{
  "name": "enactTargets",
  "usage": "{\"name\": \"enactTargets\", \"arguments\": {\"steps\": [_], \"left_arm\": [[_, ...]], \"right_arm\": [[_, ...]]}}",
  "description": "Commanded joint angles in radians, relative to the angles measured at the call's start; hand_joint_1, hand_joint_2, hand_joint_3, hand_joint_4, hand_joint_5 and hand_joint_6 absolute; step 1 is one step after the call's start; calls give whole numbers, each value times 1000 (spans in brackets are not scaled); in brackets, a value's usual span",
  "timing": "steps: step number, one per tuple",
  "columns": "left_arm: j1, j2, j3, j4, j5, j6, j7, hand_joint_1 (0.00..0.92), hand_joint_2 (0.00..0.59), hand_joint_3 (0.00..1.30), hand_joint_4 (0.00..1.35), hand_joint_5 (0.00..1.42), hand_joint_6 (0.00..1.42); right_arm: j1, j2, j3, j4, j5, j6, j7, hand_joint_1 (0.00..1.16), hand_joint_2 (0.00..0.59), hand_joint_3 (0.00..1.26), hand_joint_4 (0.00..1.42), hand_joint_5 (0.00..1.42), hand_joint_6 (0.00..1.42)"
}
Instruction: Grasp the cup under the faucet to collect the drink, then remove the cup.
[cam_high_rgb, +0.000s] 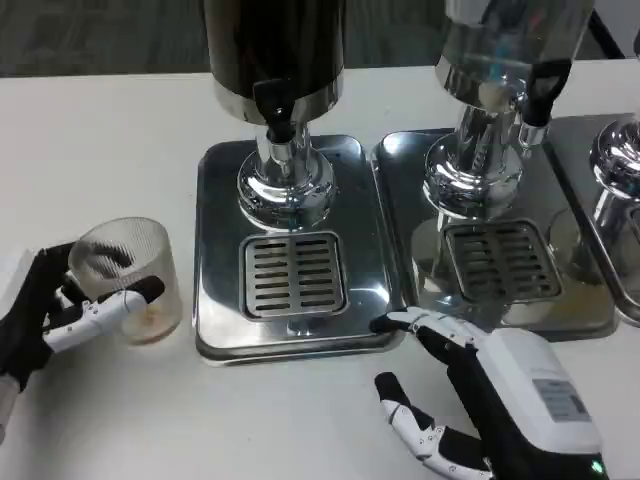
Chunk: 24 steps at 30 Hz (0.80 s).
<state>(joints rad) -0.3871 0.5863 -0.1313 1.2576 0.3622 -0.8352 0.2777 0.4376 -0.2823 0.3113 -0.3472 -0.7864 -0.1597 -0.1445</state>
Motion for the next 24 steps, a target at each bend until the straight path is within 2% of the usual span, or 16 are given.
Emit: {"name": "enactTargets", "arguments": {"steps": [1, 15, 24], "left_arm": [[17, 28, 14, -23, 1, -38, 25, 247, 171, 574, 666, 913, 1217], [14, 54, 49, -83, 2, -124, 51, 250, 172, 581, 669, 928, 1234], [-22, 42, 11, -102, 73, -121, 70, 259, 169, 582, 684, 938, 1237]], "right_arm": [[0, -2, -7, -1, 9, 3, 8, 458, 431, 339, 247, 272, 354], [-13, 4, -4, 12, 21, 0, 4, 456, 434, 339, 247, 272, 361], [-16, 19, -2, 14, 28, -2, -8, 455, 434, 339, 247, 272, 364]]}}
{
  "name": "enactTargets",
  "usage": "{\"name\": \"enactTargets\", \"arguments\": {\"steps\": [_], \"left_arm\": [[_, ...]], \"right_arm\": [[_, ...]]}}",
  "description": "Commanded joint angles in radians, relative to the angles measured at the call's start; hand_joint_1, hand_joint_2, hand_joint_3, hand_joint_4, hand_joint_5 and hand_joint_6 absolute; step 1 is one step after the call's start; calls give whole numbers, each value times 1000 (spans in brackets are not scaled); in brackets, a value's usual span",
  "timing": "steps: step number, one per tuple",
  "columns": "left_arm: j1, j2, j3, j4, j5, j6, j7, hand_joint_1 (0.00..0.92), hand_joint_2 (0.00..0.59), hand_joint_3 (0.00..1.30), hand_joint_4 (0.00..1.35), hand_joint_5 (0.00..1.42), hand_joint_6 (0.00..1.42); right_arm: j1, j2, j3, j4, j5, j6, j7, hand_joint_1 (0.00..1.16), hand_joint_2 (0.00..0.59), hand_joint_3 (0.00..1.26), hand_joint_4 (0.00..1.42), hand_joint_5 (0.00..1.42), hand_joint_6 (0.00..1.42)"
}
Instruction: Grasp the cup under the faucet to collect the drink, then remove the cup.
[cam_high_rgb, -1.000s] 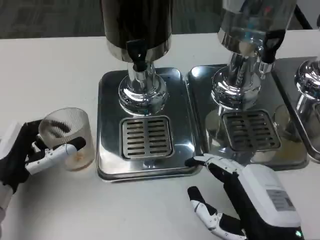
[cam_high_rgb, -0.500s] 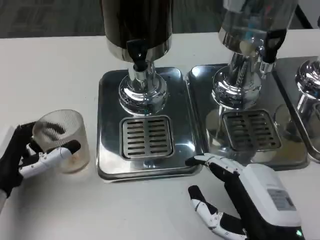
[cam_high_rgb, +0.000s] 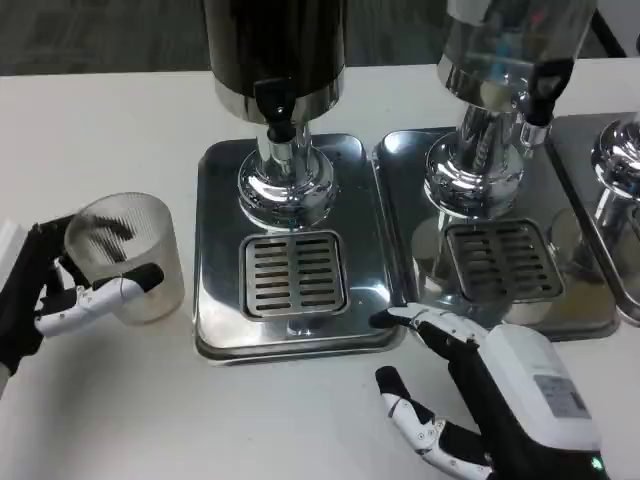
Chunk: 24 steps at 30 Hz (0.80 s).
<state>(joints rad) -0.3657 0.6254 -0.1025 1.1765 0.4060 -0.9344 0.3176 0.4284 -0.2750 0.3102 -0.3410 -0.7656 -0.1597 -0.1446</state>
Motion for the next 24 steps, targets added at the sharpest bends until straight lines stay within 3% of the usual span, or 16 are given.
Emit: {"name": "enactTargets", "arguments": {"steps": [1, 24], "left_arm": [[-49, -1, -22, -20, 35, -20, 29, 260, 169, 582, 684, 938, 1237], [-171, -109, -126, 38, 105, 58, 14, 265, 169, 593, 685, 940, 1237]], "right_arm": [[-6, 14, 0, 7, 7, -1, -11, 455, 434, 339, 247, 272, 364], [57, 74, -4, -62, -13, 25, -23, 454, 434, 339, 257, 287, 365]]}}
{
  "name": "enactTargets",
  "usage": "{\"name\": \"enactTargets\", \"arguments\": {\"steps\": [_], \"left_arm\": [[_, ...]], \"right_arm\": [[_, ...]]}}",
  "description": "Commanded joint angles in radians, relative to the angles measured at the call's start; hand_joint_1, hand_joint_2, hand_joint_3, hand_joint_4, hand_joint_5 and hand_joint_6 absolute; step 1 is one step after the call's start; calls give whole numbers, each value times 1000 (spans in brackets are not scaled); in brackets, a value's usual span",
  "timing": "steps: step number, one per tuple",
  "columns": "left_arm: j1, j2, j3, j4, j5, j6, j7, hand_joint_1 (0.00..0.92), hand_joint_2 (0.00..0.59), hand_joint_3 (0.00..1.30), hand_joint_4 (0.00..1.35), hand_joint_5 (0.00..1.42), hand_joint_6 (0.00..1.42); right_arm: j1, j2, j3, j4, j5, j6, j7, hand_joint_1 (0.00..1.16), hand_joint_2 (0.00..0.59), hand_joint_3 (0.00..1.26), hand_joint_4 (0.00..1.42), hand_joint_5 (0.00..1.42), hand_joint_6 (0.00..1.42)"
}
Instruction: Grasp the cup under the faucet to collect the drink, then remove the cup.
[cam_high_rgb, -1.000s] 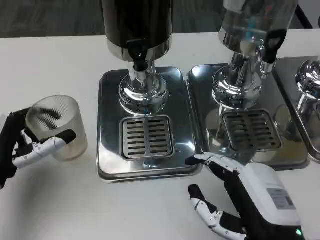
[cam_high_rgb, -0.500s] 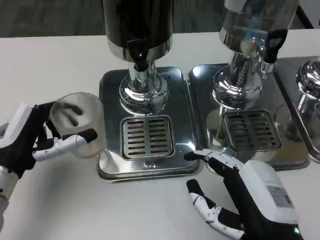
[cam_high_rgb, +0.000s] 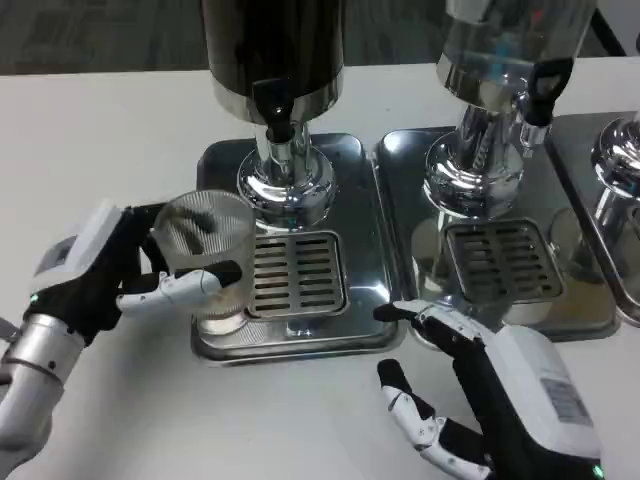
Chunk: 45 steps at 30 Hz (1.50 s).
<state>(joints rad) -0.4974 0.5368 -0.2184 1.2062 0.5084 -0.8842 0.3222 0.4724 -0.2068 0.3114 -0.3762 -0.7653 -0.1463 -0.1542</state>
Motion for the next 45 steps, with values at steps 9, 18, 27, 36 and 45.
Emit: {"name": "enactTargets", "arguments": {"steps": [9, 18, 27, 36, 45], "left_arm": [[-75, -57, -35, 25, 15, 30, 9, 265, 169, 595, 685, 940, 1237], [-99, -73, -50, 31, 21, 49, 12, 265, 169, 591, 685, 935, 1221], [-117, -85, -60, 38, 22, 68, 7, 265, 169, 583, 670, 925, 1189], [-123, -94, -88, 41, 29, 79, 0, 251, 172, 547, 618, 816, 966], [-126, -103, -93, 42, 28, 85, -6, 239, 170, 524, 591, 822, 981]], "right_arm": [[25, 23, 4, -45, -24, 23, -11, 454, 434, 346, 257, 287, 365], [21, 41, 14, -48, -25, 30, -7, 454, 434, 347, 269, 292, 365], [24, 45, 13, -50, -20, 36, -3, 460, 441, 351, 271, 310, 367], [29, 44, 18, -57, -19, 45, 1, 464, 442, 352, 271, 313, 377], [29, 43, 20, -61, -13, 55, 6, 466, 442, 352, 271, 320, 379]]}}
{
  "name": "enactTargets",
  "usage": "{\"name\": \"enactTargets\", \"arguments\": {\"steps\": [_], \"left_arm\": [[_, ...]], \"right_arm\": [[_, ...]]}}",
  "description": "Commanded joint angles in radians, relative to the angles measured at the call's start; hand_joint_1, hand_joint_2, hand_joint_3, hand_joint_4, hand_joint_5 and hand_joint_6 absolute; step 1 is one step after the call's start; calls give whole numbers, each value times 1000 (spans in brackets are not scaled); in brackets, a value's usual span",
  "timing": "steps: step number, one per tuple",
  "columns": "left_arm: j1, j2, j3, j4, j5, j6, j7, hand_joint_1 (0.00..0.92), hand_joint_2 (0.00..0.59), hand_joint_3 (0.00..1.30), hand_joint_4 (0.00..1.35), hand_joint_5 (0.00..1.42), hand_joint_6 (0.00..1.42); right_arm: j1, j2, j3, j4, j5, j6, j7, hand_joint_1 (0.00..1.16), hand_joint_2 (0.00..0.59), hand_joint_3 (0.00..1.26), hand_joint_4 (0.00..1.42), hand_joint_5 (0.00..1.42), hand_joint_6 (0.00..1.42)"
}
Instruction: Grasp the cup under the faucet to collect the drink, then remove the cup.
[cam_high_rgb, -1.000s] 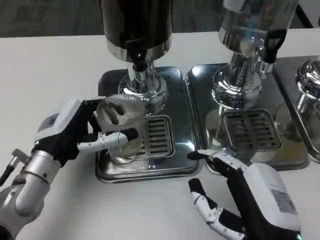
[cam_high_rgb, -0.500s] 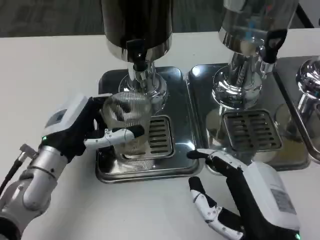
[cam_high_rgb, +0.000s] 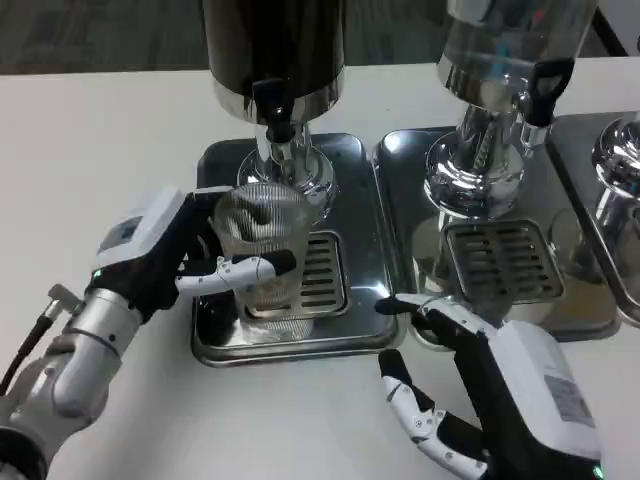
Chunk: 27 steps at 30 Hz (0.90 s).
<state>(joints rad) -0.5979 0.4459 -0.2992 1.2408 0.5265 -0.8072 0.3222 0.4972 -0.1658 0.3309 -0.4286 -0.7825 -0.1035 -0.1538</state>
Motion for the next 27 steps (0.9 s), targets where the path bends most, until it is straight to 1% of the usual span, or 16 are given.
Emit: {"name": "enactTargets", "arguments": {"steps": [1, 5, 8, 10, 15, 22, 27], "left_arm": [[-26, -13, -13, 7, 11, 8, -6, 237, 171, 521, 588, 822, 981], [-28, -18, -20, 8, 15, 13, -11, 232, 171, 506, 573, 815, 981], [-30, -22, -26, 10, 14, 19, -13, 230, 171, 481, 538, 794, 981], [-31, -23, -30, 11, 14, 23, -15, 222, 173, 469, 524, 792, 1040], [-38, -28, -40, 13, 12, 35, -21, 210, 170, 436, 487, 785, 1130], [-38, -32, -38, 15, -1, 36, -60, 195, 169, 422, 453, 779, 1168], [-34, -27, -29, 15, -12, 37, -86, 137, 139, 405, 412, 752, 1157]], "right_arm": [[4, 2, 0, -10, 5, 14, 7, 466, 442, 352, 271, 321, 379], [5, -1, -2, -14, 10, 19, 12, 466, 442, 352, 271, 325, 379], [6, -2, -4, -17, 11, 21, 14, 467, 442, 352, 271, 327, 379], [8, -3, -5, -20, 12, 23, 16, 467, 442, 352, 271, 328, 379], [12, -6, -8, -26, 15, 27, 22, 467, 442, 352, 271, 329, 379], [16, -5, -9, -29, 17, 30, 27, 467, 442, 352, 271, 329, 379], [10, -3, -9, -25, 23, 30, 31, 468, 442, 359, 273, 338, 386]]}}
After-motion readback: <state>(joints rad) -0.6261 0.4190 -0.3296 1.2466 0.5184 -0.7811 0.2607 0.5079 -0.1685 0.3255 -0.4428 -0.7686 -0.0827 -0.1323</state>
